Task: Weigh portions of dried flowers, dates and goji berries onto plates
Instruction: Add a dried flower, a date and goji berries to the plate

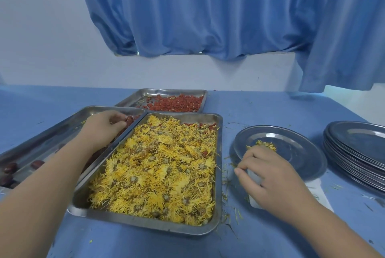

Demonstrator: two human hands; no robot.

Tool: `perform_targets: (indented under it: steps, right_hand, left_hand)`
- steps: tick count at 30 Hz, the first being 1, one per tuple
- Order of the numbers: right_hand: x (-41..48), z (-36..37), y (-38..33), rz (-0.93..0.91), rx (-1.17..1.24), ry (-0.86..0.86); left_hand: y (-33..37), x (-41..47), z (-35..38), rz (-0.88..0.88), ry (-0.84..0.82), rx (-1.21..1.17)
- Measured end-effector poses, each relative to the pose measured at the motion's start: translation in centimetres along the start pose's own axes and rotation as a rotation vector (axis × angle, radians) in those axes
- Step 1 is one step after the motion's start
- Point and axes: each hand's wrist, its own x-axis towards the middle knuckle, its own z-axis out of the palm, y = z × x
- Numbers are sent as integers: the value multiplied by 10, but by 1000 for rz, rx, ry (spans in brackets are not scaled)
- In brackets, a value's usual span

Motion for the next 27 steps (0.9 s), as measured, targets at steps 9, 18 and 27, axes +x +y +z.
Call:
perform_targets:
  steps: [9, 18, 27]
  right_hand:
    - [2, -24, 16, 269, 241, 316]
    - [0, -43, 54, 740, 542, 548]
    - [-1, -40, 62, 678, 428, 523]
  left_hand:
    - [139, -27, 39, 133, -259, -520]
    - [232, -63, 99, 462, -495, -292]
    - [255, -52, 120, 587, -473, -132]
